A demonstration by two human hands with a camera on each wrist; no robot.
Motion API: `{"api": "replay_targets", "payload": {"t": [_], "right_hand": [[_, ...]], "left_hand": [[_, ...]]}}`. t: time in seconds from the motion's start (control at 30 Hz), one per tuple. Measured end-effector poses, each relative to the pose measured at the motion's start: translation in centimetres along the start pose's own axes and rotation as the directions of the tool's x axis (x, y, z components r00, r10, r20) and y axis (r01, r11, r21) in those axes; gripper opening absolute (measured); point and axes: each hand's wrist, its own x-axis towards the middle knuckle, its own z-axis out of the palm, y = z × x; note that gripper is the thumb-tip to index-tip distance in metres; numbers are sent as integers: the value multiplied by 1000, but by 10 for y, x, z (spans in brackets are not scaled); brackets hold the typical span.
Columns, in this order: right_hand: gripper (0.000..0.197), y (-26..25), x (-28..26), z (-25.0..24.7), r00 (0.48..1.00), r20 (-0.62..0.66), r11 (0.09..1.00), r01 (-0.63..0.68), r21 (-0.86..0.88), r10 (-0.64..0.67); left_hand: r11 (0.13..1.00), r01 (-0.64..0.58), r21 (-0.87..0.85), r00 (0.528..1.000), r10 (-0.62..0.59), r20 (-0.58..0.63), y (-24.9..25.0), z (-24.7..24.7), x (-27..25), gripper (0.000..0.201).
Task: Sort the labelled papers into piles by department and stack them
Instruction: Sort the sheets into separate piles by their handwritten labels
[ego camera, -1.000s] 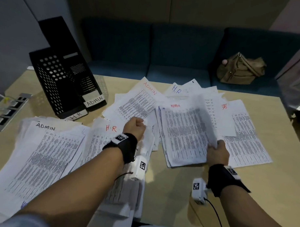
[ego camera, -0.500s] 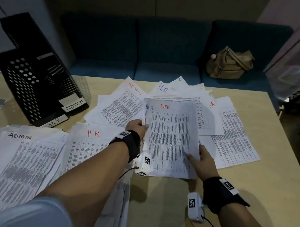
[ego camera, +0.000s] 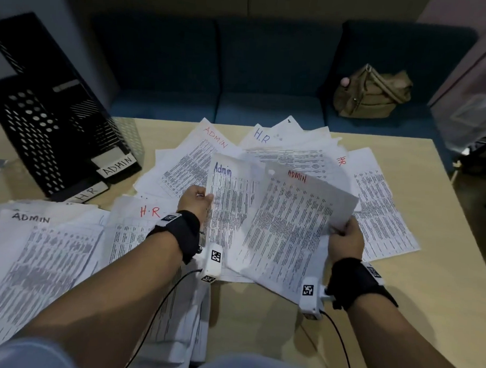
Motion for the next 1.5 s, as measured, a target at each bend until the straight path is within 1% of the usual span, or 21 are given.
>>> {"api": "replay_targets", "payload": {"t": [0.07,0.13,0.23,0.33,0.4,0.47,0.5,0.57,0.6,0.63,0.67,0.73,0.87,1.0,1.1,1.17,1.23,1.3,1.37,1.4,1.5], "right_hand": [[33,-7,-3,4,999,47,1000,4,4,-4],[18,-10,-5,15,989,141,999,36,-22,-32],[18,-15,-5,33,949,314,999,1,-35,10],[20,-23,-2,50,941,337,1000,-20,-10,23],[22,-24,0,59,960,281,999,13,-41,-1],[20,-23,-1,61,973,230,994,58,-97,-35],[21,-24,-3,61,976,216,992,68,-110,-43],[33,-21,-5,60,974,224,991,47,-128,-17],[38,-20,-5,61,969,248,987,38,-154,1],[38,-18,-3,64,962,273,979,50,-198,6],[32,-18,-1,67,956,294,965,77,-249,0],[23,-17,3,72,950,312,946,103,-308,-2],[22,-23,6,75,945,325,901,118,-418,27],[21,-22,9,74,946,320,896,99,-433,51],[18,-20,8,73,944,326,899,104,-426,46],[16,-22,7,73,939,342,902,125,-413,26],[14,-22,6,73,938,345,896,140,-421,16],[15,-21,6,72,941,338,900,134,-415,16],[15,-18,7,72,944,328,908,119,-401,21],[15,-19,6,72,944,329,912,115,-394,23],[17,-18,8,71,940,335,940,60,-336,60]], "left_hand": [[999,-1,-46,993,7,118,2,0,-5,8],[991,9,-136,967,26,253,9,2,-15,26],[974,80,-210,914,12,405,26,5,-29,35],[978,62,-200,891,36,452,38,-5,-14,31],[978,33,-208,878,71,474,43,-18,2,31],[984,34,-176,892,50,449,47,-32,20,19],[988,38,-147,919,23,393,48,-40,32,10],[999,-50,9,989,48,139,41,-55,63,1],[988,-77,132,997,77,5,35,-64,79,2],[964,-64,258,993,87,-77,27,-72,94,8],[933,-22,359,994,59,-94,21,-78,104,20],[845,24,534,999,-8,-32,16,-81,110,45],[645,-18,764,1000,1,23,14,-77,117,89],[627,1,779,996,-66,52,21,-75,121,96],[573,35,819,998,-60,-1,22,-78,121,104],[605,56,795,996,-85,-6,19,-77,124,109],[701,79,709,993,-115,2,16,-76,126,109],[724,77,686,993,-118,13,19,-77,124,108],[705,43,708,998,-61,0,19,-76,124,92],[729,33,684,999,-34,-12,21,-75,122,78],[872,-56,487,993,99,-62,26,-71,115,46]]}}
